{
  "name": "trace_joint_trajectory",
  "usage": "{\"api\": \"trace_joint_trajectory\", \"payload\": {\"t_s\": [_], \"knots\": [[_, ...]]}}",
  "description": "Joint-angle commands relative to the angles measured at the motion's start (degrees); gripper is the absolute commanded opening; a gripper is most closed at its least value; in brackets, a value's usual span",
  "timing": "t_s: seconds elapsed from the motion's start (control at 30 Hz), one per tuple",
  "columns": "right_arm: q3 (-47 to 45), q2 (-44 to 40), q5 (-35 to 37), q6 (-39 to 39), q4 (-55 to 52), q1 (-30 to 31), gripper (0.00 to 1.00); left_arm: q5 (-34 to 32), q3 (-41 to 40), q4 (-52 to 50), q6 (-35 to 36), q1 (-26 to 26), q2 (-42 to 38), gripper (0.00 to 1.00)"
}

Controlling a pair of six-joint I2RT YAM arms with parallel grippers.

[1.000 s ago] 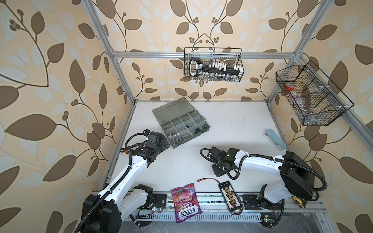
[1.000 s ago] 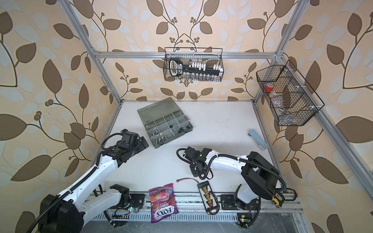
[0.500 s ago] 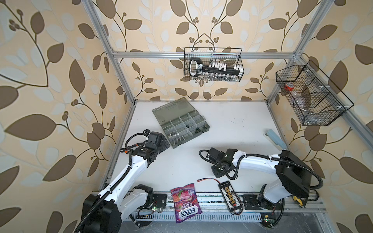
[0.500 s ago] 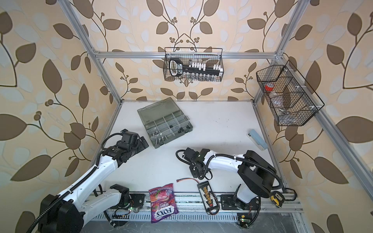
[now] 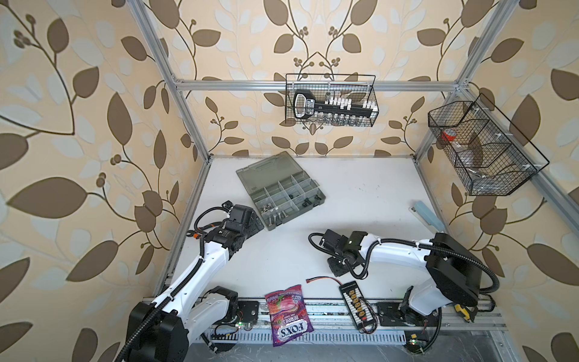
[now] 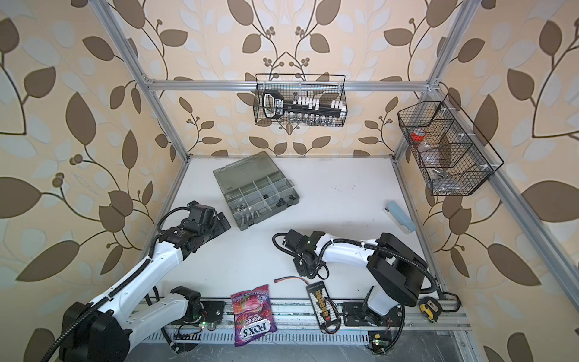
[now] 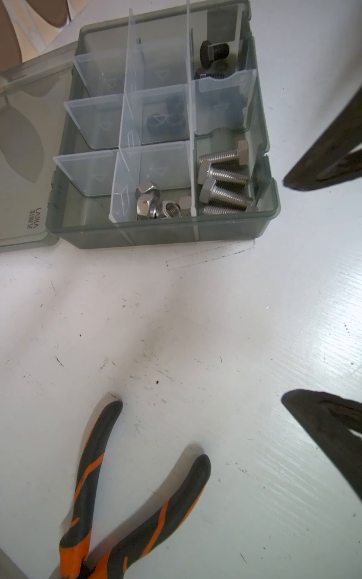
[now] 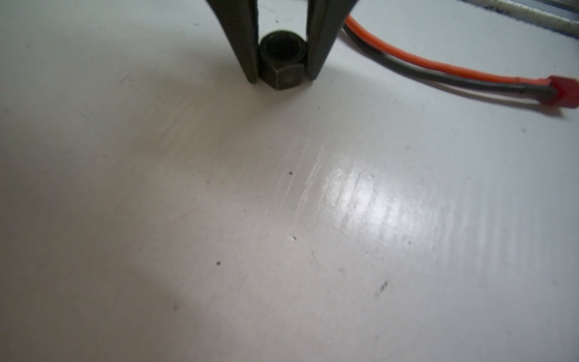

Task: Sort the screws and nuts into containers
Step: Pick up the nut from the bottom-center of the table.

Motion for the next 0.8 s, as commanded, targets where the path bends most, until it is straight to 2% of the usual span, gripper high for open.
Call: {"api": "trace_joint_trajectory", "payload": {"t_s": [0.0,0.13,0.4,0.77], "knots": [[-1.5,2.6,-1.3,0.0,0.6,0.2,0.2,-1.7,1.9,-0.4,-0.1,0.5,-0.8,0.99],[-1.2,2.5,-1.4,-0.2,0.6,0.2,0.16,-1.9,2.0,-0.6,-0.1,0.5,-1.0,0.99],[1.5,1.4,0.3,-1.3,-1.0,0.2,0.13,-2.0,2.0,-0.6,-0.1,0.5,-1.0,0.99],[14.9,4.2,6.0,-7.0,-2.7,-2.3,0.11,-2.2,1.3,-0.8,-0.3,0.5,-1.6,0.99]]}}
